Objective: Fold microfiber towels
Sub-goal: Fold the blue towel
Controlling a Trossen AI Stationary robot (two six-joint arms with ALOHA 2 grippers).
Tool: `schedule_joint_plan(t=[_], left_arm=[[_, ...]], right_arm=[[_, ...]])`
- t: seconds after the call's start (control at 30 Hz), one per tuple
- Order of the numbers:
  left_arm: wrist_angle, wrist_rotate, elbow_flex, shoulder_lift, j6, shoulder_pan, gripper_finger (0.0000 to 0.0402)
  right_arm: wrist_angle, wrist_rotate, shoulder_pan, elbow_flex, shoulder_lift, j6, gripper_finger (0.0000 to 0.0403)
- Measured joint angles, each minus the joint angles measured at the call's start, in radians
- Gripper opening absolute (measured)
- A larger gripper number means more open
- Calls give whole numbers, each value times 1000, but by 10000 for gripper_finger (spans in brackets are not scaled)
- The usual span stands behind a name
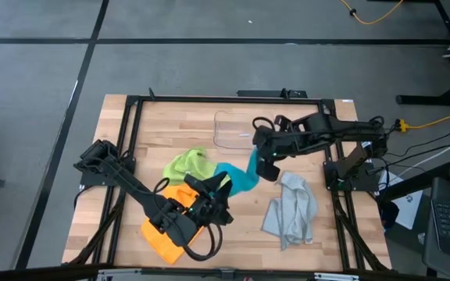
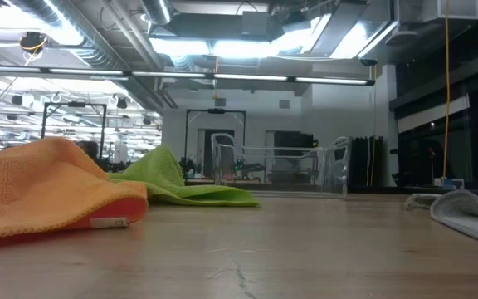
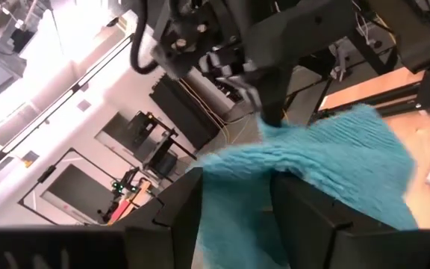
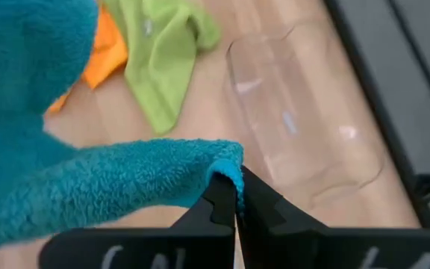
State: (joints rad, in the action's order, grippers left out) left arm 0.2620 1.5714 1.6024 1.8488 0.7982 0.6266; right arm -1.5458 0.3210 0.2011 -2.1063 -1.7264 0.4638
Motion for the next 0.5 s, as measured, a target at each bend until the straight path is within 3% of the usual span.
schedule_joint_plan(t=[0.2,0.4,0.5], left_arm=[[-1,0,0,0,-3,0,139],[-19,-3,0,0,-64,1,31],[-34,-87,0,0,-139,9,5]], right_arm=[[-22,-69,59,0,0,27,0],[-11,-27,115,0,0,30,0],[14,57,119,0,0,30,0]])
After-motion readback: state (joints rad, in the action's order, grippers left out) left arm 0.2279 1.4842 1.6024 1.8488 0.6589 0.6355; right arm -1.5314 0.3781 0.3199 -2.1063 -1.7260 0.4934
